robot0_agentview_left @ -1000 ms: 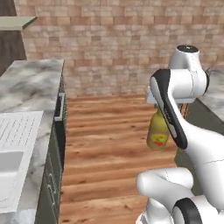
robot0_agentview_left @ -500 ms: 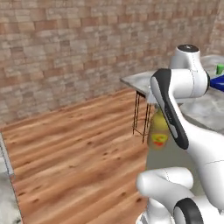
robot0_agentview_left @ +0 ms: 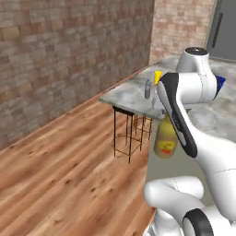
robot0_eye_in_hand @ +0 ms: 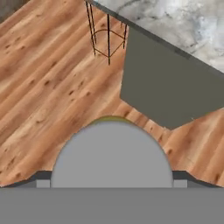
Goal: Place the drinks on the dining counter in a tight cluster.
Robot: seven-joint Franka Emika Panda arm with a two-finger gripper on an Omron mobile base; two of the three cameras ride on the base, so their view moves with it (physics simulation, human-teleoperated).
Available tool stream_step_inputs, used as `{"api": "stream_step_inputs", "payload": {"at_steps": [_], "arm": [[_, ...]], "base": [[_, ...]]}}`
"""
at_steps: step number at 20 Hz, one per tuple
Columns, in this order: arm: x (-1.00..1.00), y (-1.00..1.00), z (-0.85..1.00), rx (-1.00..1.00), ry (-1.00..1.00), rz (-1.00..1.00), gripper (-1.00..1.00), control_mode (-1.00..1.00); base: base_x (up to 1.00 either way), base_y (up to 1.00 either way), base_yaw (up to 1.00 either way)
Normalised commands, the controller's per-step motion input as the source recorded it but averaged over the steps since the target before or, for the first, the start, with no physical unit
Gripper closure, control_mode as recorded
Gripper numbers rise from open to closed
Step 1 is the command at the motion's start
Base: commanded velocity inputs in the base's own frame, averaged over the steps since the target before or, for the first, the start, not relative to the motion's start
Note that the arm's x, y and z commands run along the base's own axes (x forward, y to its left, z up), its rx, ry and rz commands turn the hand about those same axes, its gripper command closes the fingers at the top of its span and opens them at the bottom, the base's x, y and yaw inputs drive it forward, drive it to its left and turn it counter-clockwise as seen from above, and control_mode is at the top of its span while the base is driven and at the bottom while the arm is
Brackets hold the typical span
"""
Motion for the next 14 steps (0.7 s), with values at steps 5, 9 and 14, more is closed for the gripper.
{"api": "stream_step_inputs", "payload": {"at_steps": [5,9,14], "arm": [[0.00,0.00,0.00,0.00,0.00,0.00,1.00,1.00],[0.00,0.00,0.00,0.00,0.00,0.00,1.00,1.00],[0.00,0.00,0.00,0.00,0.00,0.00,1.00,1.00]], "base": [[0.97,0.15,-0.41],[1.00,0.00,-0.23],[0.74,-0.06,-0.58]]}}
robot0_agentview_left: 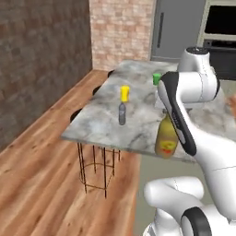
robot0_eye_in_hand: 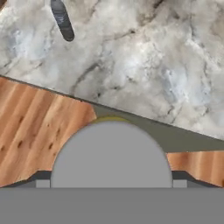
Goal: Place the drinks on the dining counter in a tight cluster.
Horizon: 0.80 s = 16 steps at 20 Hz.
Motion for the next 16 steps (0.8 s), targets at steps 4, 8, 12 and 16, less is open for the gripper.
{"api": "stream_step_inputs", "payload": {"at_steps": [4,8,12,16], "arm": [[0.00,0.00,0.00,0.00,0.00,0.00,1.00,1.00],[0.00,0.00,0.00,0.00,0.00,0.00,1.00,1.00],[0.00,0.00,0.00,0.00,0.00,0.00,1.00,1.00],[0.00,0.00,0.00,0.00,0.00,0.00,1.00,1.00]], "base": [[0.67,0.19,-0.72],[0.71,0.90,-0.48],[0.53,0.89,-0.27],[0.04,0.12,-0.03]]}}
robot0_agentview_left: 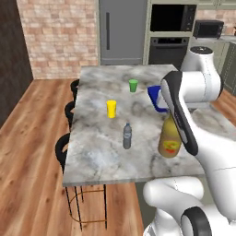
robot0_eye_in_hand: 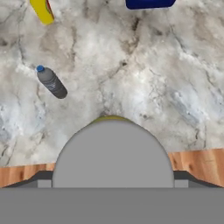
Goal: Place the drinks on the dining counter in a tight cluster.
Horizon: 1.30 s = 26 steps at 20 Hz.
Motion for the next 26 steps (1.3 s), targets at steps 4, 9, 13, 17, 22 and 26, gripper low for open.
{"api": "stream_step_inputs", "payload": {"at_steps": [4,9,13,17,22,26], "arm": [[0.00,0.00,0.00,0.00,0.00,0.00,1.00,1.00],[0.00,0.00,0.00,0.00,0.00,0.00,1.00,1.00],[0.33,0.01,0.00,0.00,0.04,0.00,1.00,-1.00],[0.99,0.20,0.00,0.00,0.11,0.00,1.00,-1.00],[0.95,0.17,0.00,0.00,0.03,0.00,1.00,-1.00],[0.69,-0.32,-0.02,0.00,0.01,0.01,1.00,-1.00]], "base": [[0.44,0.04,0.00],[0.14,0.00,0.00],[0.17,0.00,0.00],[0.00,0.00,0.00],[0.00,0.00,0.00],[0.00,0.00,0.00]]}}
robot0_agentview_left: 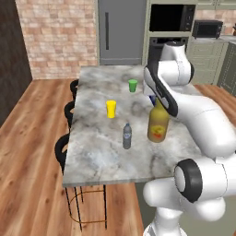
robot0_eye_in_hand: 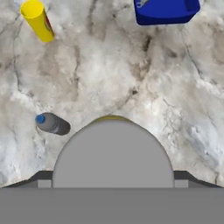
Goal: Place the drinks on the dining counter in a tight cluster.
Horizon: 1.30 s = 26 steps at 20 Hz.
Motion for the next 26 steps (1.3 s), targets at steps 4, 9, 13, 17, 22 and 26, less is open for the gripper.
{"api": "stream_step_inputs", "payload": {"at_steps": [4,9,13,17,22,26], "arm": [[0.60,-0.42,-0.11,0.00,0.08,0.00,1.00,-1.00],[0.13,-0.02,-0.45,0.00,0.06,0.00,1.00,-1.00],[-0.15,0.26,-0.01,0.00,0.00,0.00,1.00,-1.00],[-0.04,0.29,-0.01,0.00,-0.05,0.00,1.00,-1.00],[0.16,0.03,-0.28,0.00,-0.06,0.00,1.00,-1.00],[0.10,0.00,-0.19,0.00,0.00,0.00,1.00,-1.00]], "base": [[0.00,0.00,0.00],[0.00,0.00,0.00],[0.00,0.00,0.00],[0.00,0.00,0.00],[0.00,0.00,0.00],[0.00,0.00,0.00]]}}
